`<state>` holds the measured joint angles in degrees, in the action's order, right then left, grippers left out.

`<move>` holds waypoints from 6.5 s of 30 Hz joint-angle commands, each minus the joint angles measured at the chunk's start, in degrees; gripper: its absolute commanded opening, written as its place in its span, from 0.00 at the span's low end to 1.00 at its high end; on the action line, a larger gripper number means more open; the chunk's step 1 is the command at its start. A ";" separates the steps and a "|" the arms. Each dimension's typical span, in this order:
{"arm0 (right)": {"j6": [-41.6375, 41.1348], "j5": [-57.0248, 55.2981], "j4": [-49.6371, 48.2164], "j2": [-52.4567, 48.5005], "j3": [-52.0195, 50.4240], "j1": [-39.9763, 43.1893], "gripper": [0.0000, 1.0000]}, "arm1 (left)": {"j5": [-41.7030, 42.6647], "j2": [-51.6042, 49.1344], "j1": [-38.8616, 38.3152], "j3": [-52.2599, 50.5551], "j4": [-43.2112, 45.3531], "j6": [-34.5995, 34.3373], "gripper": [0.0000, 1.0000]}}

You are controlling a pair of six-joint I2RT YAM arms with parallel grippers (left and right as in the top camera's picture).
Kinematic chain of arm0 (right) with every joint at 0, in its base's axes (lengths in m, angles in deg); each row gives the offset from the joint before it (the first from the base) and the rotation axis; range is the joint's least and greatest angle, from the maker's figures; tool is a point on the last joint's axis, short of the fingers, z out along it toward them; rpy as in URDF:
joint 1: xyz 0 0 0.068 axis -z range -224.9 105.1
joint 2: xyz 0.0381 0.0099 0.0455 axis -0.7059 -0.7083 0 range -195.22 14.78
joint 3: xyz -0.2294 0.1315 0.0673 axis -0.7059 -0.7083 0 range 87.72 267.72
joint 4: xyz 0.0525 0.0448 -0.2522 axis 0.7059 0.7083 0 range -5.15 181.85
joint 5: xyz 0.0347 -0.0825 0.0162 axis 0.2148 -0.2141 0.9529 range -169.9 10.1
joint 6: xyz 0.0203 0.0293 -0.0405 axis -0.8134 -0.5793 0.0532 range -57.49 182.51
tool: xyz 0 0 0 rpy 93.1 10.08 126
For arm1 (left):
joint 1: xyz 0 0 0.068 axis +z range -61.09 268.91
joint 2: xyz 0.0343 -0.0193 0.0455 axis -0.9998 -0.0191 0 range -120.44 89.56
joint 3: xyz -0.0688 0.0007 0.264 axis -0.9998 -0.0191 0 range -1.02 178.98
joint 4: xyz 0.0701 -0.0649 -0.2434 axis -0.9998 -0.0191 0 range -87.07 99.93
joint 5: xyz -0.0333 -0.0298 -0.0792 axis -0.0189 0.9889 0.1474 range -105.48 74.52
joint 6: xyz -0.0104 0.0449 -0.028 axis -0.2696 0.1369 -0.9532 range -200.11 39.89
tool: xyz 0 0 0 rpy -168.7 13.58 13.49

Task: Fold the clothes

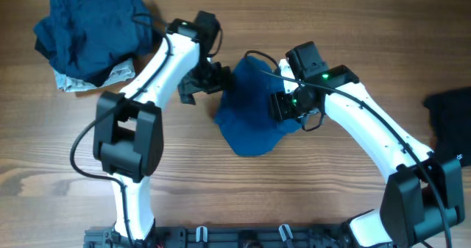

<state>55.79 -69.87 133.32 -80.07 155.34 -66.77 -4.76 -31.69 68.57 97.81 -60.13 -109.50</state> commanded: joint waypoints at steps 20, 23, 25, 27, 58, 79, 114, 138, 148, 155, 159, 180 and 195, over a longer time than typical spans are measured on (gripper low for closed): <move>-0.96 -4.92 -0.87 -4.90 0.15 -5.88 0.04 | 0.59 0.07 5.73 -0.31 -1.95 2.19 1.00; -1.29 -2.01 1.51 -4.15 2.08 -5.88 0.04 | 0.59 0.07 5.73 -0.31 -1.92 2.19 0.99; -1.42 -0.70 2.73 -3.30 3.43 -5.88 0.05 | 0.59 0.07 5.73 -0.31 -1.92 2.19 1.00; -2.40 -0.31 4.28 -2.36 5.27 -5.90 0.04 | 0.59 0.07 5.73 -0.31 -1.92 2.19 1.00; -15.93 -2.25 13.86 -6.01 8.55 -12.17 0.51 | 0.59 0.07 5.73 -0.31 -2.82 2.21 1.00; -9.79 6.32 9.66 -8.83 8.02 -15.87 0.04 | 0.59 0.07 5.73 -0.31 -2.99 2.21 1.00; 0.63 39.63 -10.54 -24.30 12.63 7.02 0.04 | 0.57 0.07 4.37 -0.31 -3.06 2.25 1.00; 1.49 56.39 -7.15 -17.27 5.79 7.98 0.10 | 0.15 0.07 4.37 -0.31 -2.78 3.69 1.00; -15.17 62.27 -27.15 -17.33 -12.52 5.20 0.11 | 0.17 0.07 4.37 -0.31 -2.34 3.69 1.00; -21.42 56.35 -27.80 -17.33 -13.70 -2.05 0.15 | 0.17 0.07 4.37 -0.31 -2.40 3.69 1.00; -24.65 52.83 -29.81 -17.33 -13.68 -3.80 0.14 | 0.17 0.07 4.37 -0.31 -2.38 3.69 1.00; -16.61 32.35 -6.75 12.52 -6.75 10.67 0.99 | -1.18 -0.17 4.87 -0.33 6.10 15.85 1.00; -9.49 31.71 -1.20 12.83 -6.99 13.16 1.00 | 21.31 -7.72 5.20 -0.37 7.32 43.76 1.00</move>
<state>44.77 -37.57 132.03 -67.39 147.86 -53.70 7.68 -37.79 73.44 97.72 -52.54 -75.31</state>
